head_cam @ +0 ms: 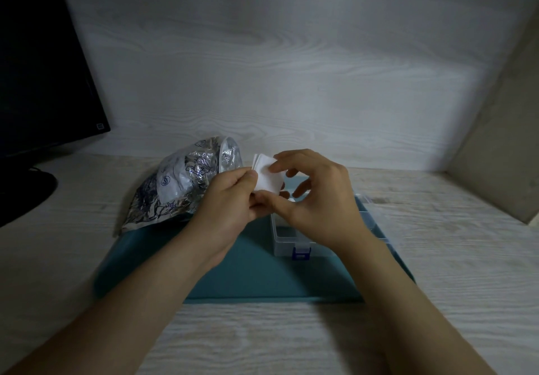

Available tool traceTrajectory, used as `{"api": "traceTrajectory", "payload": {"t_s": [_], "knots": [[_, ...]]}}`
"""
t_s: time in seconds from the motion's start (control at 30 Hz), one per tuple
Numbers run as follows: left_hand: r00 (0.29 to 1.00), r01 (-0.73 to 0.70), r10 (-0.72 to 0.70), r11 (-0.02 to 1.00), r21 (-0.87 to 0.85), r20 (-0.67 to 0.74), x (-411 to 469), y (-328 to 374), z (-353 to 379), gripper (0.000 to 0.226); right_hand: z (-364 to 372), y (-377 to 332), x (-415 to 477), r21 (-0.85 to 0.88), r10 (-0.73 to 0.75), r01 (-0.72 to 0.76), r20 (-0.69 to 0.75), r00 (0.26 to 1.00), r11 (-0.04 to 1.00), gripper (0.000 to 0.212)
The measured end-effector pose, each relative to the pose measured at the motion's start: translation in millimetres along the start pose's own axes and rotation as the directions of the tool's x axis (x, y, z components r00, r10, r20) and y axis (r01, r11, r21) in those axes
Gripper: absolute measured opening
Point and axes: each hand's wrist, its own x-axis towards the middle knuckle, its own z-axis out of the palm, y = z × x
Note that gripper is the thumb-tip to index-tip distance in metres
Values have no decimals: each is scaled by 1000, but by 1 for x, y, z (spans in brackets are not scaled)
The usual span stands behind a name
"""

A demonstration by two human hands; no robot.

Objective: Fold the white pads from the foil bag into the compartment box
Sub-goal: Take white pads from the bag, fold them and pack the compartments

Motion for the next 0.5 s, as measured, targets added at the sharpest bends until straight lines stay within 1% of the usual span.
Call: {"api": "traceTrajectory", "payload": {"t_s": [0.1, 0.2, 0.33, 0.43, 0.5], "knots": [[999, 40, -39, 998, -48, 19, -3, 3, 2, 31, 1, 1, 0, 14, -2, 2, 7, 1000, 1000, 42], [997, 58, -53, 994, -88, 59, -4, 4, 2, 30, 2, 2, -1, -19, -16, 17, 20, 1000, 1000, 44], [991, 108, -96, 985, -135, 88, 0, 3, -1, 29, 3, 1, -1, -29, 7, -6, 18, 1000, 1000, 54], [989, 131, -120, 982, -133, 89, 0, 2, 0, 27, 1, -3, -2, 11, 35, -35, 56, 998, 999, 59], [992, 114, -104, 983, -141, 78, 1, 1, -1, 32, 0, -5, -3, 86, 101, -107, 75, 992, 991, 57]]}}
